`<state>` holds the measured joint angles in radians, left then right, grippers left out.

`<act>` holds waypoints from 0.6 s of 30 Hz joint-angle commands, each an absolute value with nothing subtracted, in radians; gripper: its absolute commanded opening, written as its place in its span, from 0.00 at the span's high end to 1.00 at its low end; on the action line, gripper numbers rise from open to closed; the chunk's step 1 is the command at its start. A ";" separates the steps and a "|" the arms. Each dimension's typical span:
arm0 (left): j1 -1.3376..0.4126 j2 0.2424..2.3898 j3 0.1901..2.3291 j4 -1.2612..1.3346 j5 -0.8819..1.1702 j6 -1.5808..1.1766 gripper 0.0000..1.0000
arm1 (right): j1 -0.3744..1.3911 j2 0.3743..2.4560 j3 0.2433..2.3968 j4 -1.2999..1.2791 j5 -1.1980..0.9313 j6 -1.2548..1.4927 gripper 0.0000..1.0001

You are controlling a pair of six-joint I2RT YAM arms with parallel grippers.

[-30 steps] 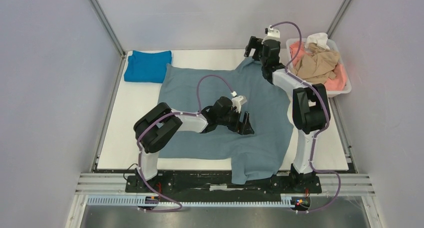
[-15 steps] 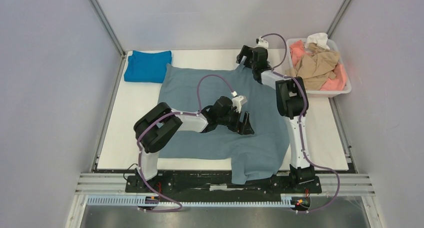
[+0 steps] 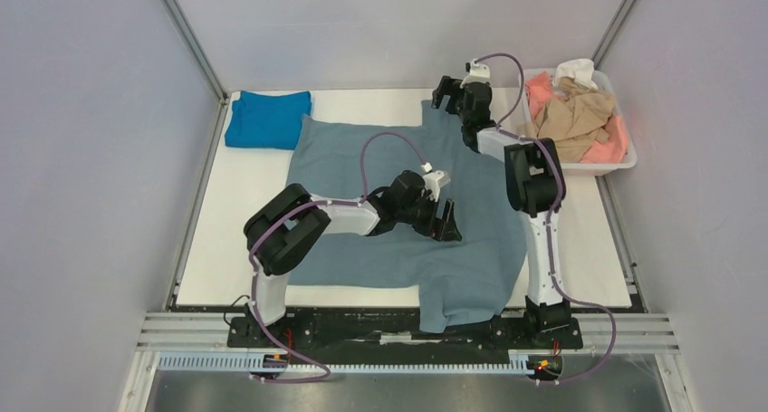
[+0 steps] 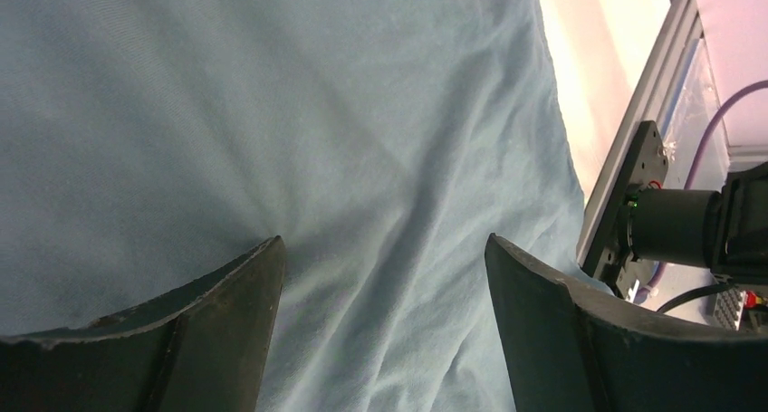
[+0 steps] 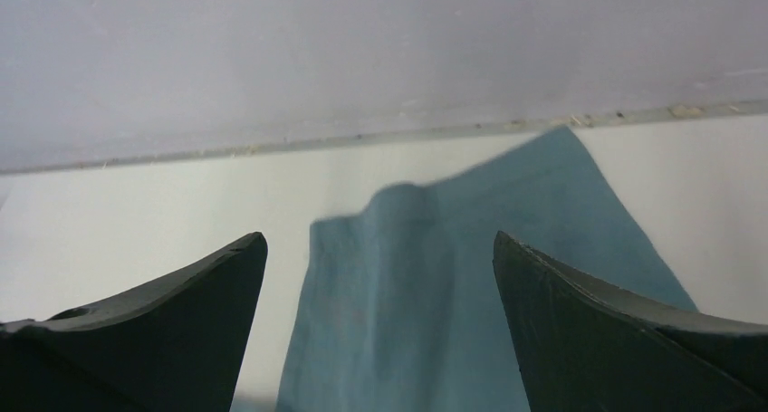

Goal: Fold and stack the t-shirts
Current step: Flatten out the tshirt

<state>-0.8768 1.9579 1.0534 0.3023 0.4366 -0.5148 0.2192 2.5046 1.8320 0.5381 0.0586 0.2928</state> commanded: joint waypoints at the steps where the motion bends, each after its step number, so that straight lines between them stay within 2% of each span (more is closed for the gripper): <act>1: -0.880 1.892 1.139 0.197 0.385 -0.468 0.13 | 0.216 2.165 1.632 0.431 0.052 0.229 0.02; 5: -0.880 1.752 1.117 0.122 0.278 -0.452 0.13 | 0.219 1.946 1.457 0.198 0.036 0.246 0.02; 11: -0.847 1.494 0.972 -0.124 -0.164 -0.536 0.13 | 0.266 1.584 1.030 0.014 0.159 0.271 0.02; 15: -0.721 1.366 0.817 -0.179 -0.248 -0.603 0.13 | 0.345 1.444 0.826 -0.046 0.226 0.262 0.02; 18: -0.582 1.343 0.741 -0.197 -0.214 -0.640 0.13 | 0.358 1.405 0.743 -0.045 0.242 0.277 0.02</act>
<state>-0.7261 1.3540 0.8452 -0.0761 -0.1177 -0.5541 0.3386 1.4452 0.8337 0.0372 0.1730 0.2653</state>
